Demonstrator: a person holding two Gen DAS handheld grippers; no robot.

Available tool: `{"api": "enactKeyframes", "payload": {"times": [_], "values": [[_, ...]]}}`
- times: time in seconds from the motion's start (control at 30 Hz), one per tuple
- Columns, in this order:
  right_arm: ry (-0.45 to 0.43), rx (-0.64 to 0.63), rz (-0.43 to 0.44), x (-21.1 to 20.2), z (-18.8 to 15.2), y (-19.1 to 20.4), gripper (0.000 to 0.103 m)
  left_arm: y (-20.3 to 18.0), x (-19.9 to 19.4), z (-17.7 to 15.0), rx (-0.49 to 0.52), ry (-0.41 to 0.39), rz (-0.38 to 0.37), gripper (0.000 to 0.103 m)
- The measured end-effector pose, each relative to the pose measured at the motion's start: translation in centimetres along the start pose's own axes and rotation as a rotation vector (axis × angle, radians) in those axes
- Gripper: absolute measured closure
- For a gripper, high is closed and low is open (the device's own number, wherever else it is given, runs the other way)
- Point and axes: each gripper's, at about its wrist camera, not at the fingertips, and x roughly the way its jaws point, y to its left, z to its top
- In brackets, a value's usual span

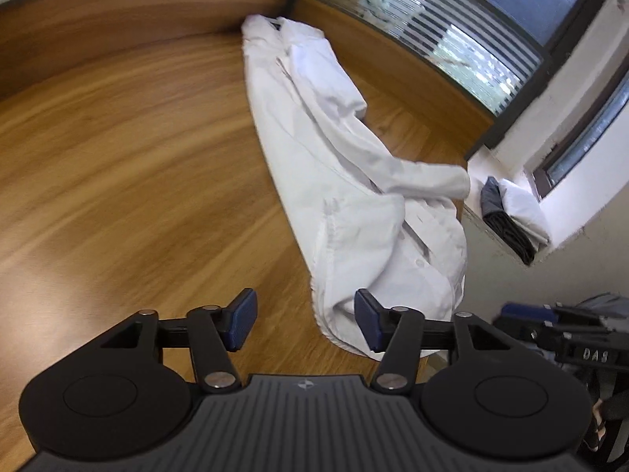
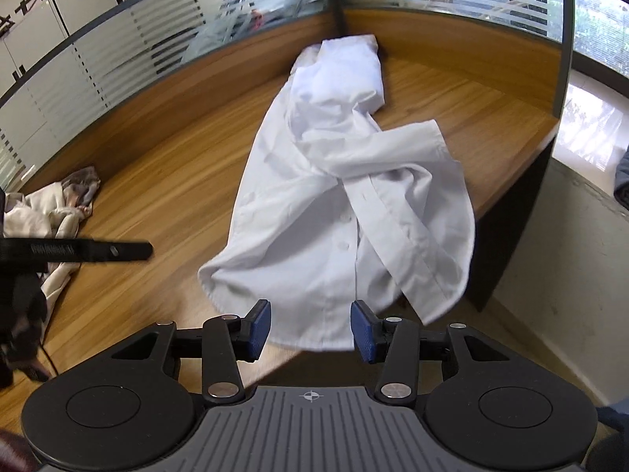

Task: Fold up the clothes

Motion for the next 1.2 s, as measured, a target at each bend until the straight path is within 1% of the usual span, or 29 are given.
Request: {"api": "enactKeyframes", "payload": {"times": [0.13, 0.27, 0.4, 0.5, 0.53, 0.57, 0.6, 0.63, 0.67, 0.73, 0.83, 0.9, 1.0, 1.1, 1.2], "values": [[-0.033, 0.076, -0.038, 1.0, 0.1, -1.9, 0.055, -0.8, 2.4, -0.2, 0.005, -0.005, -0.031, 0.046], [-0.065, 0.162, -0.081, 2.0, 0.1, -4.0, 0.055, -1.6, 4.8, 0.2, 0.016, 0.023, -0.013, 0.046], [-0.101, 0.285, -0.128, 2.4, 0.2, -7.3, 0.054, -2.3, 6.4, 0.5, 0.065, 0.056, -0.003, 0.047], [-0.106, 0.319, -0.169, 3.2, 0.5, -9.1, 0.054, -2.8, 7.1, 0.7, 0.086, 0.06, 0.013, 0.047], [-0.107, 0.323, -0.175, 3.5, 0.7, -9.6, 0.054, -3.0, 7.2, 0.8, 0.092, 0.064, 0.013, 0.052], [-0.11, 0.324, -0.18, 3.8, 0.9, -10.0, 0.054, -3.2, 7.3, 0.9, 0.097, 0.069, 0.016, 0.078], [-0.113, 0.321, -0.181, 4.1, 1.2, -10.4, 0.053, -3.3, 7.3, 1.0, 0.099, 0.073, 0.024, 0.091], [-0.116, 0.314, -0.181, 4.4, 1.5, -10.6, 0.053, -3.3, 7.0, 1.3, 0.097, 0.067, 0.035, 0.095], [-0.119, 0.303, -0.18, 4.8, 1.9, -10.8, 0.053, -3.2, 6.7, 1.6, 0.09, 0.059, 0.047, 0.096], [-0.127, 0.259, -0.173, 5.5, 2.9, -11.1, 0.053, -3.0, 5.8, 2.3, 0.072, 0.045, 0.081, 0.097], [-0.142, 0.171, -0.152, 6.6, 4.3, -11.4, 0.05, -2.4, 4.7, 3.2, 0.057, 0.055, 0.119, 0.097], [-0.145, 0.098, -0.096, 7.5, 5.0, -11.7, 0.048, -2.0, 4.7, 3.5, 0.06, 0.079, 0.145, 0.097], [-0.123, -0.02, -0.006, 9.1, 5.4, -11.8, 0.048, -1.5, 5.2, 3.5, 0.083, 0.111, 0.18, 0.097], [-0.103, -0.135, 0.013, 10.4, 5.2, -12.2, 0.049, -1.4, 5.3, 3.5, 0.1, 0.121, 0.209, 0.097], [-0.136, -0.174, 0.058, 10.7, 5.2, -13.2, 0.049, -1.1, 5.5, 3.7, 0.097, 0.136, 0.222, 0.097]]}}
